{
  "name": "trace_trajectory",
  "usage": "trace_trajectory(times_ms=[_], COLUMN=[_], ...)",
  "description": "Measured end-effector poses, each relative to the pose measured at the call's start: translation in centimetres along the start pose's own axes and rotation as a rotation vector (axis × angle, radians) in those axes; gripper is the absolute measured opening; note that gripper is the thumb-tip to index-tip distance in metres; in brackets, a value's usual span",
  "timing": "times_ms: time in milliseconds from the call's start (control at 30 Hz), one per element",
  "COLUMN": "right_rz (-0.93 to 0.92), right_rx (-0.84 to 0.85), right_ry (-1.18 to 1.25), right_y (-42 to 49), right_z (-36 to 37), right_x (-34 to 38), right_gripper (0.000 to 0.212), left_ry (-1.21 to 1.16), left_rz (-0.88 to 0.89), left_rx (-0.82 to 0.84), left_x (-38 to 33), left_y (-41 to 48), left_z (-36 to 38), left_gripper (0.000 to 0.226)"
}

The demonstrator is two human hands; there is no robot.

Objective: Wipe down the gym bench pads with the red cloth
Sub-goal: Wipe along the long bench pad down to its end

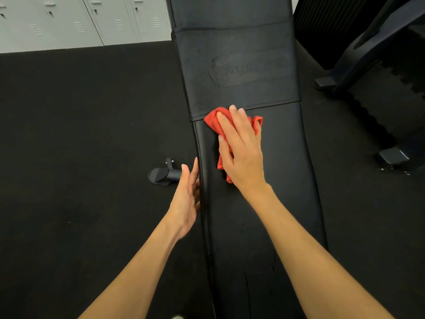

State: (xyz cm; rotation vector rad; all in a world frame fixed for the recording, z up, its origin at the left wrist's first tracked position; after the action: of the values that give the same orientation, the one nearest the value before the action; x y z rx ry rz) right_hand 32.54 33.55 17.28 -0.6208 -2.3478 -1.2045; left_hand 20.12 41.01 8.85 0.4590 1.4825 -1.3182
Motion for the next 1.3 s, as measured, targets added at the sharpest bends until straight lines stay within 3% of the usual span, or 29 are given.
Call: trace_trajectory(times_ms=[200, 300, 467, 567, 633, 800, 933, 1100, 1300], right_rz=[-0.064, -0.053, -0.17, -0.27, -0.252, -0.003, 0.043, -0.075, -0.116], right_rx=[0.154, 0.294, 0.639, 0.746, 0.694, 0.289, 0.153, 0.225, 0.343], right_ry=[0.009, -0.003, -0.164, -0.182, -0.159, -0.175, -0.119, -0.087, -0.073], right_y=[-6.1, -10.5, -17.5, -16.5, -13.4, -1.6, -0.3, -6.2, -14.2], right_z=[0.1, -0.4, -2.2, -3.6, -4.6, -5.7, -4.6, -5.3, -7.1], right_x=[0.4, 0.4, -0.3, -1.0, -1.7, -4.2, -4.1, -5.5, -8.1], right_gripper=[0.045, 0.051, 0.105, 0.114, 0.104, 0.066, 0.046, 0.042, 0.045], left_ry=[0.056, 0.054, 0.064, 0.174, 0.257, 0.262, 0.356, 0.456, 0.459], left_rz=[0.06, 0.077, 0.089, 0.082, 0.053, 0.025, -0.024, -0.101, -0.054], left_rx=[0.032, 0.05, -0.121, -0.28, -0.364, -0.527, -0.663, -0.72, -0.736], left_x=[-0.2, -0.3, 0.1, 0.4, 0.4, 0.1, -0.2, 0.0, 0.6], left_y=[-0.4, -0.7, -1.5, -2.3, -2.6, -2.8, -2.9, -2.9, -2.8], left_z=[0.7, 1.3, 2.5, 3.4, 3.9, 5.2, 6.0, 6.3, 6.2], left_gripper=[0.057, 0.067, 0.078, 0.067, 0.057, 0.053, 0.053, 0.067, 0.079])
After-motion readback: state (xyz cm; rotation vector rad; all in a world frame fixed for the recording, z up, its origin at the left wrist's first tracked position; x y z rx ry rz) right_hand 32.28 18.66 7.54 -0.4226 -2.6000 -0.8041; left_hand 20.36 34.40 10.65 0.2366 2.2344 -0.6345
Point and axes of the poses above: each hand's wrist, its own y-axis towards the middle knuckle, its own z-axis out of the palm, x = y × z, the point moved 3 cm from there along y, towards the middle knuckle, and after that the axes turned 15 degrees about y, right-handed, at the moved point
